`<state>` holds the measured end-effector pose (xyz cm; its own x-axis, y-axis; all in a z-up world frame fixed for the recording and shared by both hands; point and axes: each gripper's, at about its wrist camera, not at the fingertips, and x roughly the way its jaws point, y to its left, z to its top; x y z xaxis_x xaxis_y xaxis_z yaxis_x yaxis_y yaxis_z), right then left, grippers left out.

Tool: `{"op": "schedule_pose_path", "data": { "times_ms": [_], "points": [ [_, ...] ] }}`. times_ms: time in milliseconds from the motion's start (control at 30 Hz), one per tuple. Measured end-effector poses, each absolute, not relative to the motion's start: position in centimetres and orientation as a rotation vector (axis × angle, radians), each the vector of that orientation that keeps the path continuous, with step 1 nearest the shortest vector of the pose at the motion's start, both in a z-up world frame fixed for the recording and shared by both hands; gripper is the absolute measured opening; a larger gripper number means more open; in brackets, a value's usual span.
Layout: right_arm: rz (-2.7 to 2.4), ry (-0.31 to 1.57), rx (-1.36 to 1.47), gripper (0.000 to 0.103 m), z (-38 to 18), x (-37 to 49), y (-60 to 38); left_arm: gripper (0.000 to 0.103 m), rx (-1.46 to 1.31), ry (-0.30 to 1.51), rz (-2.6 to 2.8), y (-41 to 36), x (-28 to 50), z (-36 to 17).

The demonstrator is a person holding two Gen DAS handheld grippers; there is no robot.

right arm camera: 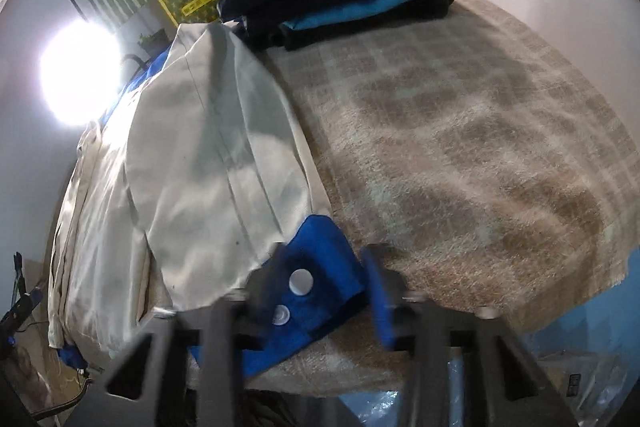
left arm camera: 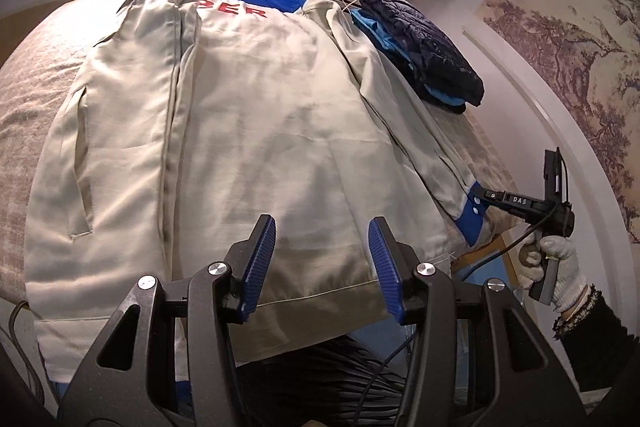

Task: Fold large clothes
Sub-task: 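Grasp the blue cuff of the other sleeve with the right gripper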

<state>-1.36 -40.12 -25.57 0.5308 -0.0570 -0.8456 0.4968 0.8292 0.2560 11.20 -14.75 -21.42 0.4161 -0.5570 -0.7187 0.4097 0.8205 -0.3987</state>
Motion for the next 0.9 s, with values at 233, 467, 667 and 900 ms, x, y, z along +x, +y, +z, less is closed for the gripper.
{"op": "schedule_pose_path", "data": {
  "times_ms": [233, 467, 667, 900],
  "points": [
    [-0.349, 0.903, 0.483, 0.001, -23.1, -1.7, -39.4, 0.049, -0.179, 0.96, -0.613, -14.9, 11.3, -21.5],
    [-0.275, 0.798, 0.392, 0.0, -18.1, -1.9, -35.6, 0.049, -0.233, 0.966, -0.607, -14.5, 11.8, -21.7],
    [-0.093, 0.719, 0.276, 0.0, -13.2, -1.1, -28.8, 0.049, -0.331, 0.973, -0.603, -13.2, 12.5, -22.1],
    [0.185, 0.765, 0.081, 0.0, -13.1, 0.9, -18.8, 0.049, -0.436, 0.962, -0.549, -10.1, 13.3, -22.3]
  ]
}}
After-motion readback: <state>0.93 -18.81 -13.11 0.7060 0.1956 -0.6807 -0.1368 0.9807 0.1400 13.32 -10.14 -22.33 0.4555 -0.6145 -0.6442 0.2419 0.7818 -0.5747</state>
